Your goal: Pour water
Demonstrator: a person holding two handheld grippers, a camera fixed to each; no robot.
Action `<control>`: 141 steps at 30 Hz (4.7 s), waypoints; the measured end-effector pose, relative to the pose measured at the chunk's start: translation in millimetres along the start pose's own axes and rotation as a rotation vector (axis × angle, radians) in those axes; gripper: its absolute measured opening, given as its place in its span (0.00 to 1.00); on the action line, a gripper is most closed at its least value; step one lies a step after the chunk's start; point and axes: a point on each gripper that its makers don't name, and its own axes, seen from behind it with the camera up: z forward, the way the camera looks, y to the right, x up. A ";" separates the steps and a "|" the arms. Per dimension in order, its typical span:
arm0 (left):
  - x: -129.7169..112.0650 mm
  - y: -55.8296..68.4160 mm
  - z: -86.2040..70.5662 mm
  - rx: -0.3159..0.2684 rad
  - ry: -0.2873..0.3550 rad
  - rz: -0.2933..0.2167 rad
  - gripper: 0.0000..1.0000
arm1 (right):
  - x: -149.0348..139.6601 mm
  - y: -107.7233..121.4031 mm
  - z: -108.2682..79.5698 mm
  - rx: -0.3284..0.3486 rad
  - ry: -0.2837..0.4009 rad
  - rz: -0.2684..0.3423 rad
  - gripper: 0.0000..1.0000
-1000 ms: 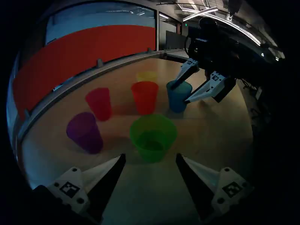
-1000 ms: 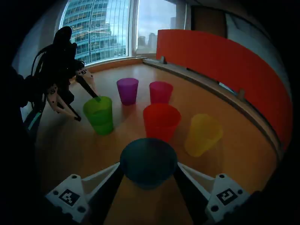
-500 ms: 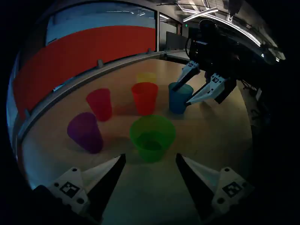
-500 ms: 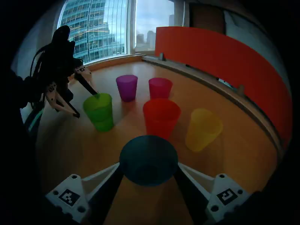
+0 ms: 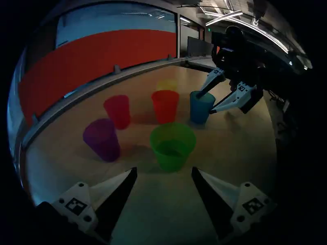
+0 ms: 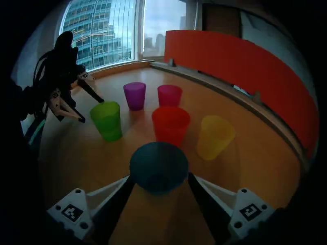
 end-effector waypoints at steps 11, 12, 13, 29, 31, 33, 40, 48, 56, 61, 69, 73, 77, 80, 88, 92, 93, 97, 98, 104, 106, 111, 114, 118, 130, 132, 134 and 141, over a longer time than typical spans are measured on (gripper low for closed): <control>-1.0 -19.2 -29.6 0.092 0.040 -0.045 1.00 | -12.9 8.1 -31.6 -0.069 0.026 0.037 1.00; -0.7 -21.3 -32.4 0.101 0.046 -0.052 1.00 | -13.6 9.0 -34.6 -0.075 0.030 0.041 1.00; -1.0 -22.9 -34.6 0.109 0.051 -0.062 1.00 | -14.4 9.8 -37.3 -0.081 0.033 0.044 1.00; -3.6 -49.2 -54.1 0.243 0.140 -0.169 1.00 | -20.1 20.2 -65.7 -0.179 0.082 0.089 1.00; -2.2 -55.0 -55.9 0.269 0.156 -0.178 1.00 | -18.0 23.0 -69.0 -0.197 0.097 0.101 1.00; -0.6 -61.9 -58.4 0.301 0.175 -0.187 1.00 | -15.4 26.9 -73.1 -0.219 0.115 0.117 1.00; 12.0 -81.4 -70.8 0.397 0.244 -0.208 1.00 | -3.6 46.9 -89.9 -0.325 0.191 0.175 1.00; 23.4 -95.0 -85.9 0.482 0.314 -0.235 1.00 | 8.6 71.3 -106.9 -0.459 0.291 0.254 1.00; 29.6 -108.1 -99.3 0.557 0.386 -0.282 1.00 | 16.3 94.4 -120.2 -0.589 0.377 0.338 1.00; 32.8 -114.9 -105.1 0.599 0.428 -0.298 0.99 | 23.4 106.1 -127.8 -0.660 0.429 0.346 1.00; 45.8 -125.3 -120.2 0.681 0.507 -0.300 1.00 | 35.5 119.6 -144.2 -0.771 0.521 0.354 1.00; 52.0 -129.5 -126.2 0.711 0.538 -0.302 0.99 | 43.7 121.8 -156.3 -0.817 0.578 0.346 1.00; 58.5 -133.3 -131.6 0.741 0.564 -0.290 0.99 | 48.6 123.8 -169.3 -0.869 0.621 0.326 1.00; 62.5 -135.3 -134.9 0.763 0.578 -0.281 0.99 | 49.7 124.8 -176.1 -0.902 0.639 0.317 1.00; 70.3 -136.1 -140.8 0.805 0.601 -0.245 0.99 | 55.6 121.0 -188.9 -0.939 0.677 0.305 1.00; 78.5 -134.2 -143.8 0.812 0.627 -0.231 0.99 | 55.5 121.2 -189.7 -0.942 0.675 0.309 1.00; 80.6 -133.6 -144.5 0.812 0.635 -0.229 0.99 | 55.4 121.3 -189.8 -0.941 0.673 0.312 1.00; 87.6 -132.2 -148.8 0.816 0.662 -0.225 0.99 | 57.4 120.1 -191.5 -0.937 0.681 0.316 1.00; 88.6 -132.3 -149.8 0.819 0.666 -0.222 0.99 | 57.9 119.4 -192.2 -0.936 0.683 0.316 1.00; 88.9 -130.5 -149.2 0.845 0.660 -0.196 0.99 | 57.3 117.6 -194.3 -0.934 0.688 0.322 1.00; 87.7 -129.9 -147.8 0.855 0.656 -0.188 0.99 | 57.5 117.5 -195.1 -0.934 0.688 0.323 1.00; 82.1 -129.3 -143.7 0.881 0.649 -0.183 0.99 | 62.1 114.7 -198.4 -0.928 0.700 0.319 1.00; 76.1 -129.4 -138.4 0.881 0.646 -0.195 0.99 | 65.2 112.9 -200.1 -0.925 0.707 0.317 1.00; 66.9 -131.4 -134.7 0.886 0.643 -0.211 0.99 | 67.9 110.8 -203.5 -0.928 0.710 0.317 1.00; 45.7 -130.7 -116.2 0.877 0.647 -0.262 0.99 | 71.8 105.3 -202.3 -0.931 0.704 0.306 1.00; 42.7 -129.9 -115.0 0.877 0.647 -0.264 0.99 | 71.8 104.2 -201.6 -0.931 0.701 0.307 1.00; 39.1 -129.4 -114.2 0.875 0.643 -0.268 0.99 | 71.5 103.9 -202.1 -0.932 0.702 0.308 1.00; 29.3 -127.8 -112.6 0.867 0.637 -0.281 0.99 | 71.5 102.0 -203.2 -0.930 0.710 0.314 1.00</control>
